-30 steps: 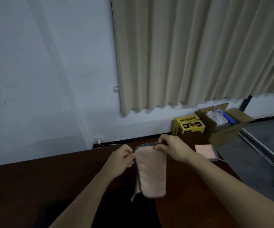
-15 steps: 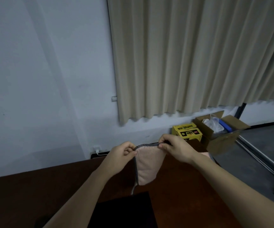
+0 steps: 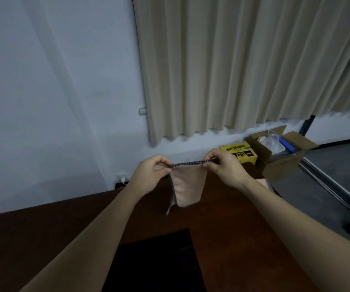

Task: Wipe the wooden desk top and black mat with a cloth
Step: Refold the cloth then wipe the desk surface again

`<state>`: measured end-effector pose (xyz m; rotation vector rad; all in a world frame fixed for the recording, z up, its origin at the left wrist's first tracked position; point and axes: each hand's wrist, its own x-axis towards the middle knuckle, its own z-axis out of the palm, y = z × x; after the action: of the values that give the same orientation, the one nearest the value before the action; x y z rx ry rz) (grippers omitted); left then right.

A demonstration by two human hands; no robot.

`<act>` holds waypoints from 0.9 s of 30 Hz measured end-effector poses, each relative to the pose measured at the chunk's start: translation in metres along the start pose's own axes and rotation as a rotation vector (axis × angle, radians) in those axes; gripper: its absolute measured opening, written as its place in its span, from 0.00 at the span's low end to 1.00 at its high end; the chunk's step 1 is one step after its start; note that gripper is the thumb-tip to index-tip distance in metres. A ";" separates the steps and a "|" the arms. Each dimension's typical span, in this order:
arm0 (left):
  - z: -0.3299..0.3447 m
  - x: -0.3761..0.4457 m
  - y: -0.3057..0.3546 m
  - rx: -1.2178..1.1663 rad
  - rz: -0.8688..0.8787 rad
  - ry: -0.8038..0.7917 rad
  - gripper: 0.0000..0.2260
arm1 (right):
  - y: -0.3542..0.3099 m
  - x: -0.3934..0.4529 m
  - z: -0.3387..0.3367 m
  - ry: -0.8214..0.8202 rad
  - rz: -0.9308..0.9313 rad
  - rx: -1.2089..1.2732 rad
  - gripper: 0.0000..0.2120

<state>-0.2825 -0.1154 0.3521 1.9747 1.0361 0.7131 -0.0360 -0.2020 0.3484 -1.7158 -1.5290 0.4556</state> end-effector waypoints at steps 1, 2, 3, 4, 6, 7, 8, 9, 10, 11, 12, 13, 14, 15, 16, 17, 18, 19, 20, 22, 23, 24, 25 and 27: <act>0.004 -0.003 -0.005 -0.010 -0.001 -0.005 0.09 | 0.005 -0.004 0.004 0.007 0.009 0.002 0.04; 0.010 -0.006 -0.011 -0.013 -0.007 -0.017 0.10 | 0.011 -0.010 0.009 0.004 0.024 -0.003 0.05; 0.018 -0.012 -0.021 -0.013 -0.026 -0.042 0.09 | 0.020 -0.018 0.016 -0.011 0.048 -0.012 0.04; 0.027 -0.019 -0.033 -0.005 -0.057 -0.072 0.08 | 0.030 -0.028 0.025 -0.032 0.076 -0.024 0.04; 0.049 -0.037 -0.060 0.029 -0.116 -0.136 0.07 | 0.054 -0.051 0.045 -0.092 0.130 -0.033 0.03; 0.060 -0.047 -0.073 0.037 -0.140 -0.164 0.06 | 0.066 -0.063 0.055 -0.134 0.161 -0.026 0.03; 0.072 -0.057 -0.087 0.035 -0.164 -0.194 0.06 | 0.078 -0.075 0.065 -0.180 0.194 -0.019 0.04; 0.083 -0.068 -0.100 0.036 -0.193 -0.233 0.06 | 0.090 -0.088 0.075 -0.226 0.232 -0.009 0.04; 0.094 -0.079 -0.112 0.043 -0.228 -0.275 0.06 | 0.101 -0.100 0.084 -0.267 0.274 0.004 0.04; 0.103 -0.088 -0.122 0.051 -0.257 -0.312 0.06 | 0.111 -0.110 0.092 -0.298 0.304 0.014 0.04; 0.110 -0.096 -0.131 0.056 -0.279 -0.341 0.06 | 0.119 -0.118 0.098 -0.323 0.327 0.022 0.05; 0.118 -0.104 -0.141 0.059 -0.300 -0.364 0.06 | 0.127 -0.128 0.105 -0.344 0.348 0.029 0.05; 0.123 -0.109 -0.146 0.056 -0.316 -0.375 0.05 | 0.131 -0.133 0.108 -0.356 0.357 0.030 0.05; 0.130 -0.114 -0.152 0.041 -0.338 -0.389 0.05 | 0.135 -0.137 0.112 -0.363 0.365 0.025 0.05; 0.136 -0.118 -0.159 0.020 -0.361 -0.396 0.04 | 0.140 -0.141 0.116 -0.365 0.373 0.019 0.05; 0.141 -0.121 -0.164 0.003 -0.378 -0.399 0.04 | 0.144 -0.142 0.118 -0.363 0.378 0.016 0.06; 0.147 -0.124 -0.169 -0.009 -0.394 -0.397 0.04 | 0.148 -0.142 0.122 -0.361 0.386 0.013 0.06; 0.151 -0.125 -0.173 -0.022 -0.410 -0.390 0.05 | 0.151 -0.141 0.125 -0.361 0.393 0.012 0.06; 0.156 -0.126 -0.177 -0.037 -0.426 -0.382 0.05 | 0.155 -0.140 0.130 -0.365 0.400 0.012 0.06; 0.163 -0.127 -0.185 -0.068 -0.462 -0.368 0.07 | 0.163 -0.136 0.141 -0.377 0.420 0.018 0.05; 0.166 -0.128 -0.188 -0.073 -0.478 -0.368 0.07 | 0.166 -0.134 0.146 -0.388 0.428 0.019 0.05; 0.168 -0.129 -0.191 -0.069 -0.493 -0.368 0.07 | 0.168 -0.133 0.151 -0.399 0.434 0.020 0.05; 0.169 -0.130 -0.194 -0.064 -0.505 -0.364 0.06 | 0.170 -0.132 0.154 -0.406 0.433 0.019 0.06; 0.168 -0.131 -0.196 -0.060 -0.517 -0.334 0.05 | 0.171 -0.132 0.156 -0.410 0.427 0.014 0.07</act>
<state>-0.3042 -0.2184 0.0825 1.6001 1.2248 0.1247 -0.0601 -0.2751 0.0932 -2.0297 -1.4138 1.0896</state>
